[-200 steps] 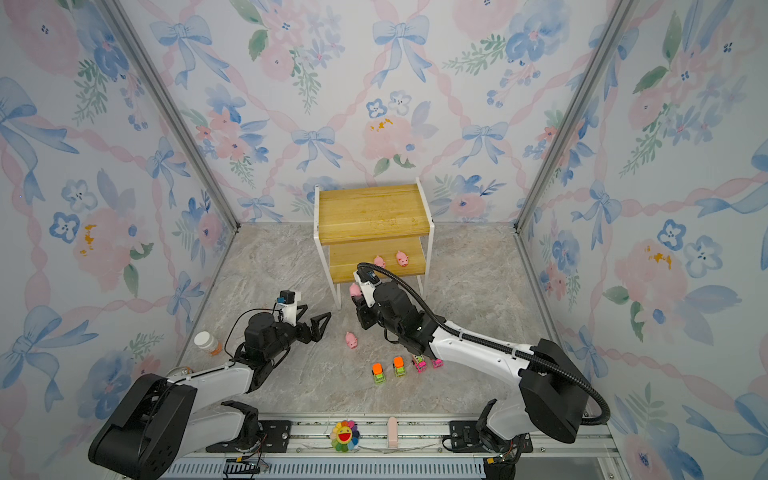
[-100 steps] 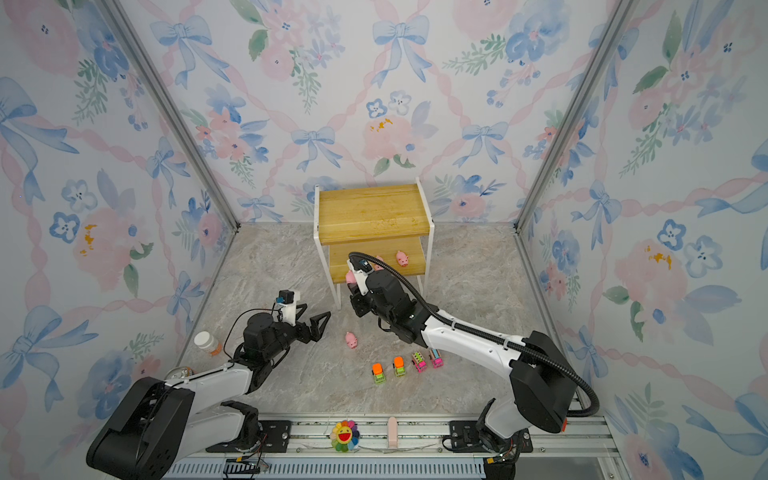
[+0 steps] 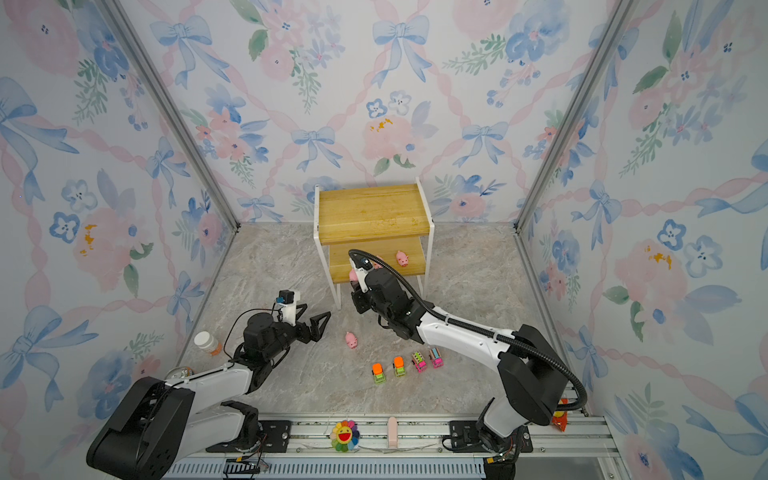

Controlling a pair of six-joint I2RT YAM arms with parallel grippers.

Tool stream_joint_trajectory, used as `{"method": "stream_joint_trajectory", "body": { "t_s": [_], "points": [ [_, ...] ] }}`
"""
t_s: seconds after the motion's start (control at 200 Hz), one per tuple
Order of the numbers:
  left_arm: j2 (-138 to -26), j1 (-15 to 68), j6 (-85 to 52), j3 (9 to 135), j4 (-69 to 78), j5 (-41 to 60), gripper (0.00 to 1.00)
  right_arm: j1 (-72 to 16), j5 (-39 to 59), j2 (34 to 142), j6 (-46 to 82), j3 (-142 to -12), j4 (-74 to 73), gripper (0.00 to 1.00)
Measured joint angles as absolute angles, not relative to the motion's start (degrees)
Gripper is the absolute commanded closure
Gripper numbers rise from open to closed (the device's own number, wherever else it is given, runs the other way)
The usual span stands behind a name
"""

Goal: Place and organize the plastic toys onto the shelf
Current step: 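Lift the pig with the right gripper and carry it to the lower shelf, then set the pig down on the lower shelf beside the other pigs and release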

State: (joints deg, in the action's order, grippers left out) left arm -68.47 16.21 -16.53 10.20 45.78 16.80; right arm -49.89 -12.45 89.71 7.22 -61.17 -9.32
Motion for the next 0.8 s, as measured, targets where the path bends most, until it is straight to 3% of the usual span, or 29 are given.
{"method": "stream_joint_trajectory", "body": {
  "t_s": [0.8],
  "points": [
    [-68.47, 16.21, -16.56, 10.20, 45.78, 16.80, 0.02, -48.60, -17.54, 94.13, 10.07, -63.20, -16.21, 0.72]
  ]
}}
